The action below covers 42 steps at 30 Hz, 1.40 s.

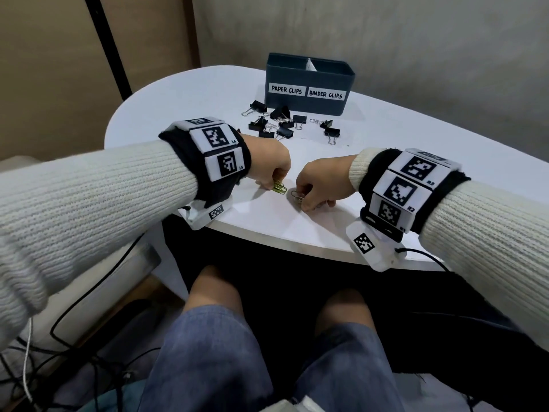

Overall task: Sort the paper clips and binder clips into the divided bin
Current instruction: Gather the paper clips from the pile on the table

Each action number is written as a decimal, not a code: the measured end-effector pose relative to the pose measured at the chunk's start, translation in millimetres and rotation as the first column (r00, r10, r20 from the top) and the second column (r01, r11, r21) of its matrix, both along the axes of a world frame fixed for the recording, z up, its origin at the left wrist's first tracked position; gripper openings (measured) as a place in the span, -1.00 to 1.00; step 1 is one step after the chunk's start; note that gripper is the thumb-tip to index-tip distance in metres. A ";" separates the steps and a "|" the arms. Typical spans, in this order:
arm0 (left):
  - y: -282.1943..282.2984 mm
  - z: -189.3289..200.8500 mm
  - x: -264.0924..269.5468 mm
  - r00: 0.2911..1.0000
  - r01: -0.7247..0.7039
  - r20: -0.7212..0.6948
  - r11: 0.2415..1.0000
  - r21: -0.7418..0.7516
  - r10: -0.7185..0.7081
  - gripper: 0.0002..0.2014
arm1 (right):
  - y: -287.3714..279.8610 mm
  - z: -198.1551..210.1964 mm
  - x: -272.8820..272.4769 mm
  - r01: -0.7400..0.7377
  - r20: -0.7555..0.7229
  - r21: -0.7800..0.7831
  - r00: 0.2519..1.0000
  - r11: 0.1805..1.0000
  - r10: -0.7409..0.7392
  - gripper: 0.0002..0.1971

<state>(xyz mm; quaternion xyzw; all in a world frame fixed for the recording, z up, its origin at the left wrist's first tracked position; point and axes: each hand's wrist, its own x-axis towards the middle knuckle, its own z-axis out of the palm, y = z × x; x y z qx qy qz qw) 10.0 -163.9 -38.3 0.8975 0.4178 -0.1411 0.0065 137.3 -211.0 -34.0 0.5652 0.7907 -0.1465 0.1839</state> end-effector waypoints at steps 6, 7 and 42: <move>0.7 -0.9 0.9 0.999 -0.030 0.015 0.999 -0.023 0.030 -0.81 | 0.2 0.0 0.8 0.001 -0.018 -0.004 1.000 1.000 -0.001 -0.88; 0.7 -1.2 0.7 0.999 -0.035 0.017 0.999 -0.029 0.035 -0.84 | 0.2 0.3 1.1 -0.002 -0.022 -0.002 1.000 1.000 0.002 -0.90; 10.3 12.5 -42.1 0.946 -0.215 0.204 0.958 -0.188 0.252 -0.78 | 37.5 -3.8 -27.6 -0.034 -0.086 0.119 0.995 0.992 0.045 -0.88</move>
